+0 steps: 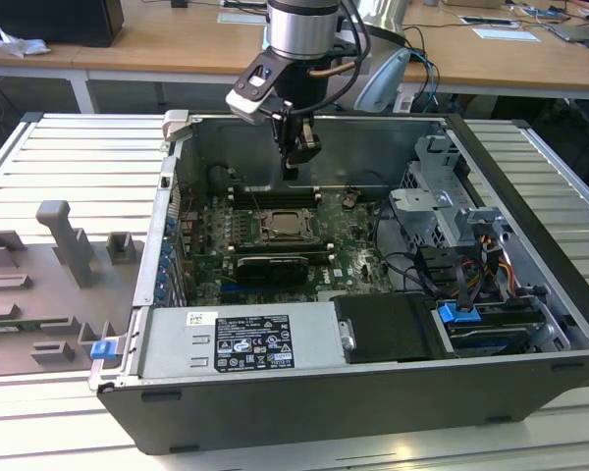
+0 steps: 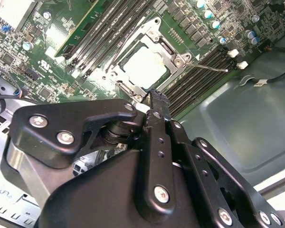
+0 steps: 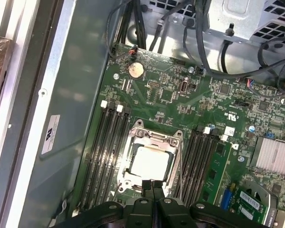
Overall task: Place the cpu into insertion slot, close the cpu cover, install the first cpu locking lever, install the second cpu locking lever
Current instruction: 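Install the first cpu locking lever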
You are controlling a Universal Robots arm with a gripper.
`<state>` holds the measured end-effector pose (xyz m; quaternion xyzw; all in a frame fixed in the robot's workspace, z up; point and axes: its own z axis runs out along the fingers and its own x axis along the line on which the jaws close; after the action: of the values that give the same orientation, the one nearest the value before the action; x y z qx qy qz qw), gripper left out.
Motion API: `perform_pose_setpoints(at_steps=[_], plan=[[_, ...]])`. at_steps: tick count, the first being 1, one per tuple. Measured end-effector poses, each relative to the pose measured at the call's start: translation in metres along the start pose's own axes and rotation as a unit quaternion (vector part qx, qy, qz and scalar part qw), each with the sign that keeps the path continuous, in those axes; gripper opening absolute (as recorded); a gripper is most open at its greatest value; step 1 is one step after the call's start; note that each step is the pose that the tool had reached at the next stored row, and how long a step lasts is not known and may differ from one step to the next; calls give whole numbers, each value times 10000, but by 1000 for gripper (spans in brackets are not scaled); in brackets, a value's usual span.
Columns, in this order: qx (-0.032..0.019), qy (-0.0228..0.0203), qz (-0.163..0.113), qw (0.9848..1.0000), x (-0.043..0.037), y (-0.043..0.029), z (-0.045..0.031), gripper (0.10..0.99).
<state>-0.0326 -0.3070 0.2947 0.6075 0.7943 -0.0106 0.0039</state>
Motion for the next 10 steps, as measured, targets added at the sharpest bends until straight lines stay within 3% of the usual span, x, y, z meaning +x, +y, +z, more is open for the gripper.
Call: perform_pose_setpoints(at_steps=[10], plan=[[-3, -3, -192, 9998, 0, 0, 0, 106]])
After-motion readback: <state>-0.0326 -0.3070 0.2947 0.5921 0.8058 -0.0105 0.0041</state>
